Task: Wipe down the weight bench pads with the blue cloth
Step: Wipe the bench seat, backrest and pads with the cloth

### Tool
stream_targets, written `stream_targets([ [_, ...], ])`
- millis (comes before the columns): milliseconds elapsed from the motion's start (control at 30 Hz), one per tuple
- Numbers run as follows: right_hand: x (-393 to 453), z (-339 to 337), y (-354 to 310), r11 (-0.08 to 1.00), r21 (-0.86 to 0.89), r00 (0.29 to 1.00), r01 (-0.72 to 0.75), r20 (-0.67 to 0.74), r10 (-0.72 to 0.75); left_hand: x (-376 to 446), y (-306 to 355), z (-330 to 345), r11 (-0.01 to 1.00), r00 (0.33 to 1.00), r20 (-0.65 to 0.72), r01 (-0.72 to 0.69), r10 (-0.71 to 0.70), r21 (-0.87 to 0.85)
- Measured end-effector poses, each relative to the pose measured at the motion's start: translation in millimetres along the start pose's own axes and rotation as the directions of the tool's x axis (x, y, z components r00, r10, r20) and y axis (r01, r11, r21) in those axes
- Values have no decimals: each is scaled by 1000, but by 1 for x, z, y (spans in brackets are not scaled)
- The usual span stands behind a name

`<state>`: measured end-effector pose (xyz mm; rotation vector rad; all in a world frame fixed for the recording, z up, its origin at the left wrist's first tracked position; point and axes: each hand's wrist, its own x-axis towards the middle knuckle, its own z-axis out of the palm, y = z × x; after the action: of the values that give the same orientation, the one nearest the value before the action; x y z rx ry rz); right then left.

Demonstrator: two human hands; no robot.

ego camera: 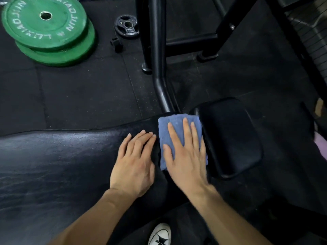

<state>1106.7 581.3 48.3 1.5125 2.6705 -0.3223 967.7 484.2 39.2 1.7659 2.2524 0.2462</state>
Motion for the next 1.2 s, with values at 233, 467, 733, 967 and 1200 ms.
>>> stream_targets([
  [233, -103, 6, 28, 986, 68, 986, -155, -45, 158, 0, 4, -3, 1000, 1000, -3, 21, -21, -17],
  [467, -122, -17, 50, 947, 270, 980, -171, -51, 192, 22, 42, -14, 995, 992, -110, 52, -62, -89],
  [733, -63, -66, 62, 925, 363, 941, -110, -261, 214, 58, 77, 17, 995, 995, -7, -96, 96, -37],
  [967, 8, -62, 89, 977, 193, 956, -93, -256, 141, 61, 80, 17, 992, 996, -48, -83, 79, -97],
  [1200, 48, -30, 88, 986, 29, 982, -163, -87, 165, 63, 79, 20, 993, 996, -36, -80, 77, -87],
])
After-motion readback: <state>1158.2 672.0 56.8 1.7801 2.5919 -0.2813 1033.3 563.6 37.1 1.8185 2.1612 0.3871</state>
